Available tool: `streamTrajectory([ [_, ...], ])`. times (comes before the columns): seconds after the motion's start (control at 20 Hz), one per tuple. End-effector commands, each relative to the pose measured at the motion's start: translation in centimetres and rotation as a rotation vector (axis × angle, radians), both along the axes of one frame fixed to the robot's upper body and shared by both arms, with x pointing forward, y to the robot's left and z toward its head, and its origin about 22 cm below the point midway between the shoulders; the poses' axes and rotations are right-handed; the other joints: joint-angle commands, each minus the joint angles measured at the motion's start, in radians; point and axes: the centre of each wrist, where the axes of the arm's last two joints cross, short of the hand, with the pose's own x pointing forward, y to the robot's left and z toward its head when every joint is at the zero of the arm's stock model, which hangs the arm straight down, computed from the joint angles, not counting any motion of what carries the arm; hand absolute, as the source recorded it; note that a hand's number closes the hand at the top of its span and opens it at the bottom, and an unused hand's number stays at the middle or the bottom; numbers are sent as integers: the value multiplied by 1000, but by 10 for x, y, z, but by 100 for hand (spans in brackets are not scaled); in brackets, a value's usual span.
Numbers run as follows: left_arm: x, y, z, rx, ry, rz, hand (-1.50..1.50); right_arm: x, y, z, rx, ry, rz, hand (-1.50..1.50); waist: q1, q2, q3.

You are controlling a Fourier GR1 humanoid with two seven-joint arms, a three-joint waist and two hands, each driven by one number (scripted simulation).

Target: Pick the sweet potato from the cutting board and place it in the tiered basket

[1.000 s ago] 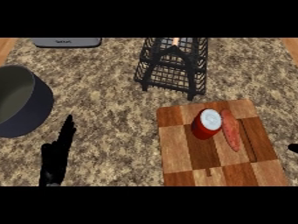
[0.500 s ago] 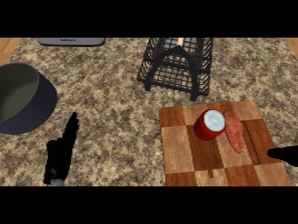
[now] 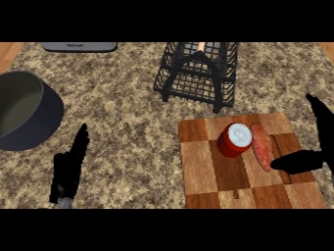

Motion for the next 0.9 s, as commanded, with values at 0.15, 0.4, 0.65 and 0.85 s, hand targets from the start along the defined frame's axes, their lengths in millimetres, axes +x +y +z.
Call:
streamTrajectory([
  [0.15,-10,-1,-10,-1,25,9,0,11,20,-13,-111,212,-68,-150,-2,0,-1],
  [0.4,-19,-2,-11,16,18,2,0,30,34,-14,-45,196,-61,-150,-3,-1,-1],
  [0.65,-18,4,4,-3,6,1,0,35,46,-27,-59,261,-47,-150,0,-2,0],
  [0.85,-9,1,1,1,10,-18,0,42,45,-47,-100,371,-59,-150,-1,0,-1],
])
